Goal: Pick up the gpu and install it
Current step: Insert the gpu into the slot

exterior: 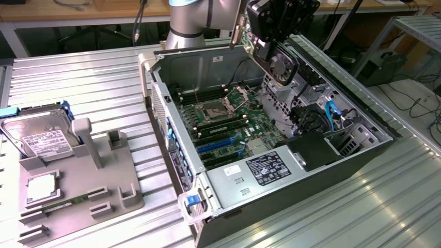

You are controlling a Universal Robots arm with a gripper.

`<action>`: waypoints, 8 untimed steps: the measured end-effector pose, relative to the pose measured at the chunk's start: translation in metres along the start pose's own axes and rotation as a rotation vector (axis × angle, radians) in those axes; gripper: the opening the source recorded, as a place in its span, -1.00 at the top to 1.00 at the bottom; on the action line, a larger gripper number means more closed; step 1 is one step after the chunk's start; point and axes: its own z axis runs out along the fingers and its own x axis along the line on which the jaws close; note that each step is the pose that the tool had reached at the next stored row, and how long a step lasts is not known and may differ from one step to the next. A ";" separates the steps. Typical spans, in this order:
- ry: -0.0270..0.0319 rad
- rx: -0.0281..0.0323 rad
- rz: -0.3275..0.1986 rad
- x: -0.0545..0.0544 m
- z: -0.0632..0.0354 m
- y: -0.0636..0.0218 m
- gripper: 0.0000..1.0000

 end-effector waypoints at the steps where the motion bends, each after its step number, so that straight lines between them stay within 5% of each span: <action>1: 0.0002 -0.0002 -0.012 0.000 0.0000 -0.0003 0.46; 8: 0.0011 -0.0010 -0.062 0.000 0.0000 -0.0006 0.46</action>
